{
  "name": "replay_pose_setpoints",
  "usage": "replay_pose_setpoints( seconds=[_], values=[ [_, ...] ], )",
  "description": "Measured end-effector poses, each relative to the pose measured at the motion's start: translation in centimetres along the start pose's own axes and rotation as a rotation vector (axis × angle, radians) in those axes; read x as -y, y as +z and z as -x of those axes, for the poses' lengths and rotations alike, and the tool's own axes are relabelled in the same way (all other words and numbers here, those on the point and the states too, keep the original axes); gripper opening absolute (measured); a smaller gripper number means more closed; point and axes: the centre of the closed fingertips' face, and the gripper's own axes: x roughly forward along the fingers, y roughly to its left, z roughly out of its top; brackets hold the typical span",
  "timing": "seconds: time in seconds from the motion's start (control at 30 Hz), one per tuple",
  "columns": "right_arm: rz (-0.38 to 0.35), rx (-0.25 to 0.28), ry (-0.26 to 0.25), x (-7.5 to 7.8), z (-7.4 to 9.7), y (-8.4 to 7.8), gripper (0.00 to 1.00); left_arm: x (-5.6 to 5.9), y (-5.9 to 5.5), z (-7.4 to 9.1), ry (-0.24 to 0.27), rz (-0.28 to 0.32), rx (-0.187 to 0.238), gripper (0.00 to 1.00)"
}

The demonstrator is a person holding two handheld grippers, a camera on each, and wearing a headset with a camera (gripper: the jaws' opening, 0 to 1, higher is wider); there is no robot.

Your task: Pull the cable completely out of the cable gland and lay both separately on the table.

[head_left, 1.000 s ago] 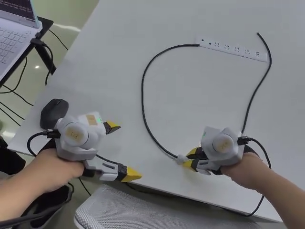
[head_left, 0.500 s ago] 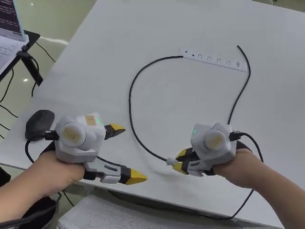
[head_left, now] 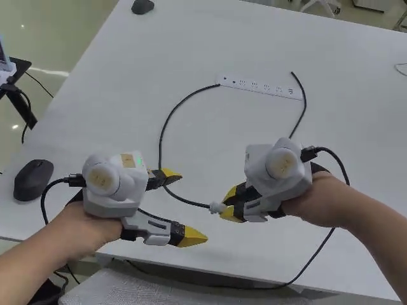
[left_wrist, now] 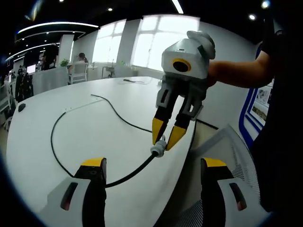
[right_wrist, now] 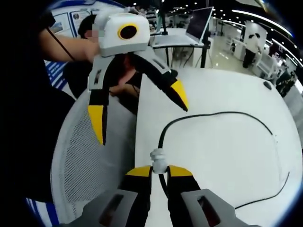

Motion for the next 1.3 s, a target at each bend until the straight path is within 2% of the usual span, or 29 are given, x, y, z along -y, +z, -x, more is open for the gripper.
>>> replay_pose_setpoints(
  seconds=[0.17, 0.33, 0.5, 0.7, 0.77, 1.17, 1.3],
  values=[
    [0.037, -0.01, 0.008, -0.3, 1.1, 0.6, 0.06, 0.6, 0.4, -0.8, -0.022, 0.005, 0.003, 0.77],
    [0.062, 0.015, 0.002, -0.8, 2.5, 2.1, 0.06, 1.1, 1.7, -1.4, -0.042, 0.032, 0.046, 0.74],
    [0.1, 0.028, -0.019, -1.0, 3.7, 2.8, 0.06, 1.8, 2.8, -1.5, -0.081, 0.02, 0.068, 0.61],
    [0.131, 0.023, -0.022, -1.4, 4.5, 2.3, 0.06, 2.8, 3.7, -1.3, -0.123, -0.022, 0.078, 0.46],
    [0.132, 0.025, -0.014, -1.7, 4.6, 2.2, 0.06, 3.0, 3.8, -1.4, -0.132, -0.028, 0.079, 0.41],
    [0.171, 0.04, 0.005, -2.1, 4.8, 1.8, 0.06, 3.9, 3.6, -1.8, -0.176, -0.048, 0.065, 0.3],
    [0.184, 0.042, 0.009, -2.2, 4.8, 1.7, 0.06, 3.9, 3.9, -1.6, -0.181, -0.038, 0.075, 0.27]
  ],
)
